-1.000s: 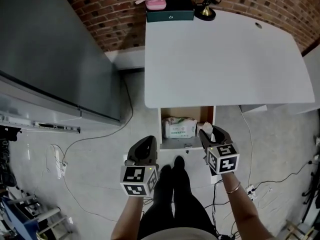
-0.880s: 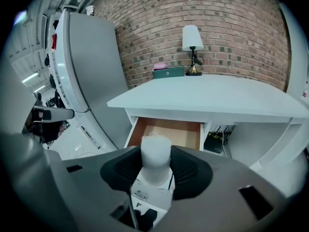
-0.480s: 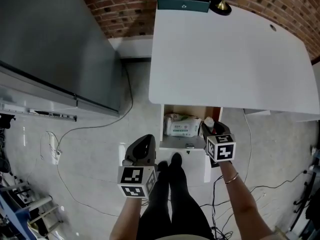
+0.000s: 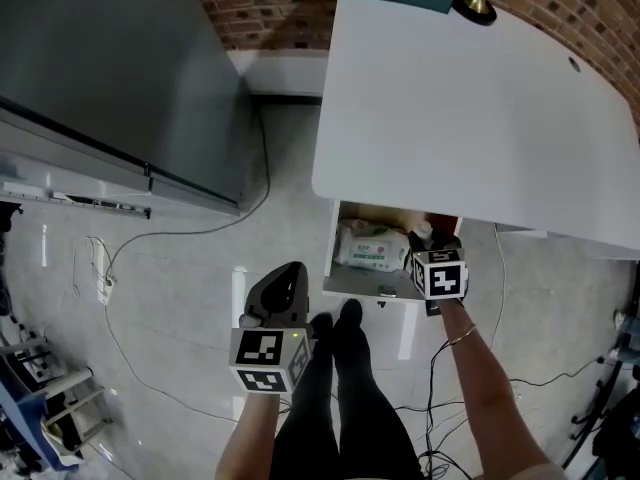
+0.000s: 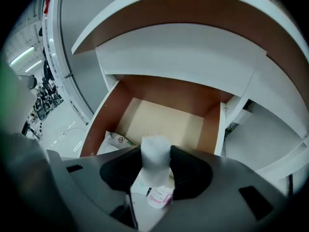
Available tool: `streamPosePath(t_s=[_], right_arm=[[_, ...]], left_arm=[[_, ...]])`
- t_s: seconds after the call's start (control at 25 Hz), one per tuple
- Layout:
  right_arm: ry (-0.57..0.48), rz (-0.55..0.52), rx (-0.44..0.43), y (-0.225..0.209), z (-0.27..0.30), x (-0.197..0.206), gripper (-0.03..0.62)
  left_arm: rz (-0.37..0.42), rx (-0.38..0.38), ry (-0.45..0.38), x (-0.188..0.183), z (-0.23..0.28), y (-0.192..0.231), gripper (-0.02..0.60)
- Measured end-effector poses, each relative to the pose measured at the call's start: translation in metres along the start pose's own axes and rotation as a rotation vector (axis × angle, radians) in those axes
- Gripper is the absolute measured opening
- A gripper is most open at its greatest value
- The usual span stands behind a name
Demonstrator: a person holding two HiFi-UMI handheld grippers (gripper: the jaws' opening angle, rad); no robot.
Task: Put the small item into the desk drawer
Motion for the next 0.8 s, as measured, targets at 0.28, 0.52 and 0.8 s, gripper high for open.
streamPosePath(t_s=[0.28,0.52,0.8], right_arm=[[0.045,-0.126,0.002,0.008,0.045,-0.007,0.181],[0.109,-0.21,0.014,0.01,0.076,-0.001,0.181],[0.157,-0.327,0.035,0.013,0.097,0.003,0.181]], left_arm=[[-0.028,-0.039,0.001,0.01,0.009,0.017,0.026],[-0.043,-0.065,0.004,0.021,0.013,0.028,0.026],[-0.065,-0.089,0.025,0.033,0.014,0.038,0.026]])
Point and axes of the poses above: the fingertips, and each gripper's own axes: z forward along the fingers, y to its left, x out of its underside, the point moved 4 cm from there along -z, backward along the fingers
